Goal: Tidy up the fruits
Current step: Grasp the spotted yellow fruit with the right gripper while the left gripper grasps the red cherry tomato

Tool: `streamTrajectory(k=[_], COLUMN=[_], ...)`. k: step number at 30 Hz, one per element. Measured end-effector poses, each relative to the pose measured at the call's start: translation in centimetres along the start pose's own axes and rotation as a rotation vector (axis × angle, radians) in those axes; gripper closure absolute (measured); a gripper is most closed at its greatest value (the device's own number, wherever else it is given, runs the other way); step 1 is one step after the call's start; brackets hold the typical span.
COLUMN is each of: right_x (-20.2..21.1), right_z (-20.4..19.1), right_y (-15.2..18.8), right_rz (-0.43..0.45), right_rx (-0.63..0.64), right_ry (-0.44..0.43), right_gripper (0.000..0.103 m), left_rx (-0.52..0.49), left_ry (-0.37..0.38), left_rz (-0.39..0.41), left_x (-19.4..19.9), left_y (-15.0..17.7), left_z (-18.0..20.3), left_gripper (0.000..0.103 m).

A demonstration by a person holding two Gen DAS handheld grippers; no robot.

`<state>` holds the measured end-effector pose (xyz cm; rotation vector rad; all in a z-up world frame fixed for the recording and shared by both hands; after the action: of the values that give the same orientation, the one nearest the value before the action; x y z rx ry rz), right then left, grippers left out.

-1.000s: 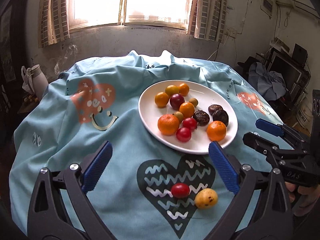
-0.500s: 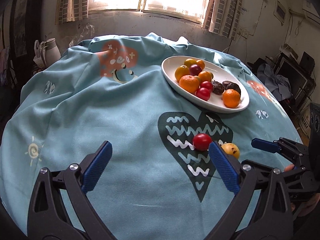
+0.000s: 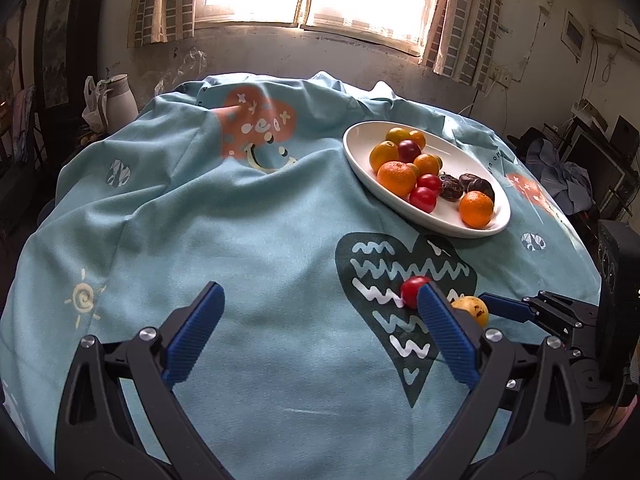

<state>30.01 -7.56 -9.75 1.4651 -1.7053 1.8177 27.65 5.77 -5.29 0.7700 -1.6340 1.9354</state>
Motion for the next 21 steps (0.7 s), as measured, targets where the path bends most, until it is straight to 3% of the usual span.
streamTrajectory(k=[21], right_x=[-1.1], right_z=[-0.9], right_y=[0.1], right_rz=[-0.024], right_rx=[0.052], right_ry=[0.084], right_gripper=[0.064], left_rx=[0.007], left_ry=[0.006], left_rz=[0.001], left_x=[0.3], left_y=[-0.1], left_z=[0.0], left_gripper=[0.004])
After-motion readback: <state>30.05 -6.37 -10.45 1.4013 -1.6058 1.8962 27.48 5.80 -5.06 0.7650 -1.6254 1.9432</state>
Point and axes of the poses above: each gripper's, at about its wrist camera, not at the fingertips, and x roughly against the way its jaws point, z to its right, y to its underside, the point moved 4 cm from there along -x, roughly the way its jaws point, and after that the axes turned 3 degrees about -y, right-handed, at the moved point
